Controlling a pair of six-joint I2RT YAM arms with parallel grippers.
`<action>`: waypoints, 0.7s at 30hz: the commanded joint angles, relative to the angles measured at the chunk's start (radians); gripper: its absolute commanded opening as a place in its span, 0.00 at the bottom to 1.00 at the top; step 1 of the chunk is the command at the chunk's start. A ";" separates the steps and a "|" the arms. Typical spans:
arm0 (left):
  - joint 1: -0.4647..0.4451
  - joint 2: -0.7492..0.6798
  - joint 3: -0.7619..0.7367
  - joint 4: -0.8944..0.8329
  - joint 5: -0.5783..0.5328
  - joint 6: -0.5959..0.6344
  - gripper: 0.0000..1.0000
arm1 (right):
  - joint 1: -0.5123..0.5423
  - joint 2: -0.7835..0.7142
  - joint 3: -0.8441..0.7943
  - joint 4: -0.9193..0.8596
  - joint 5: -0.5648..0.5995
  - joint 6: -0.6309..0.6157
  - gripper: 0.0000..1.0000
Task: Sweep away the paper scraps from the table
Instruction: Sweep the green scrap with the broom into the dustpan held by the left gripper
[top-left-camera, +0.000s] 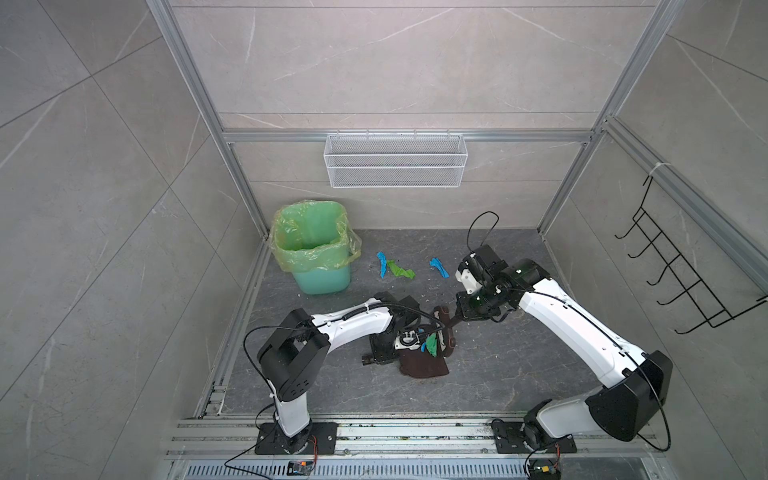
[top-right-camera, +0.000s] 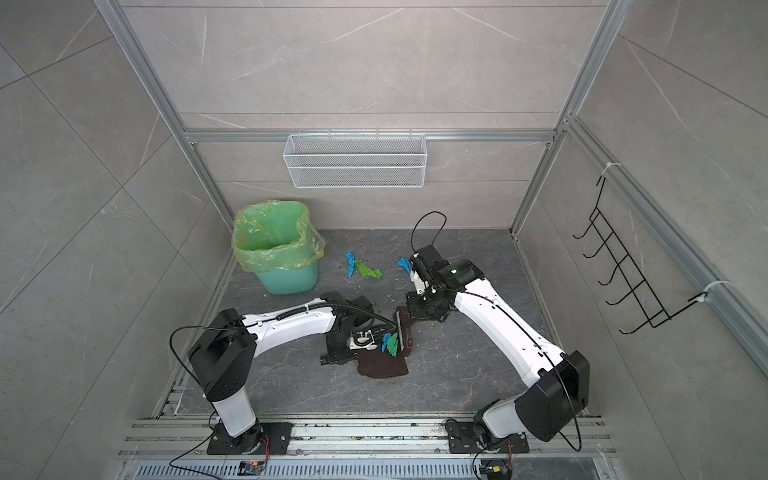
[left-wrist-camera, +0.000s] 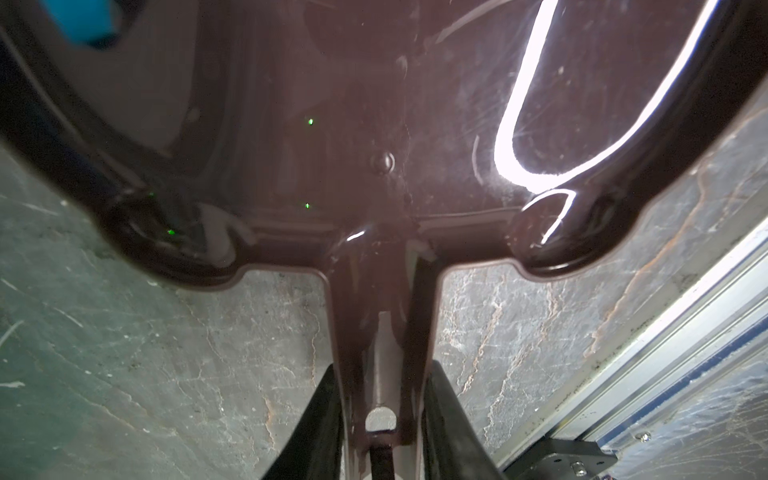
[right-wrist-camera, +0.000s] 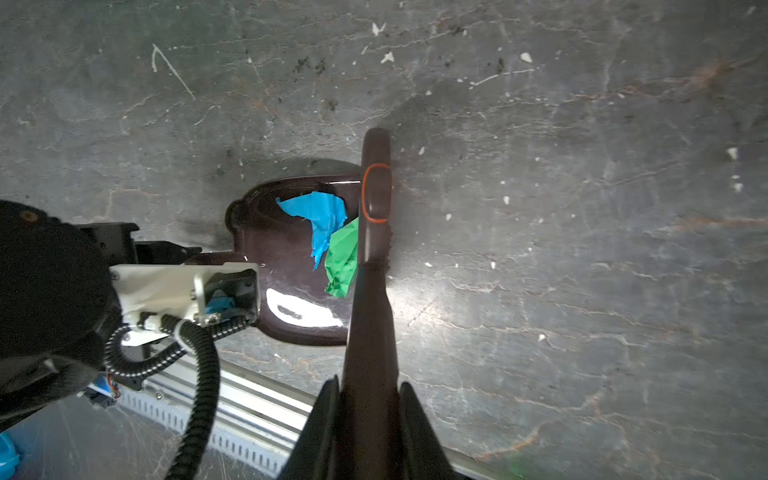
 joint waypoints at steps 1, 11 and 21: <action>-0.005 0.011 0.020 -0.013 -0.031 -0.034 0.00 | 0.015 0.035 -0.011 -0.016 -0.128 -0.007 0.00; -0.005 -0.005 0.002 0.014 -0.038 -0.049 0.00 | 0.016 0.017 0.046 -0.049 -0.107 -0.037 0.00; -0.001 -0.048 -0.040 0.059 -0.045 -0.064 0.00 | 0.013 -0.019 0.076 -0.081 0.001 -0.054 0.00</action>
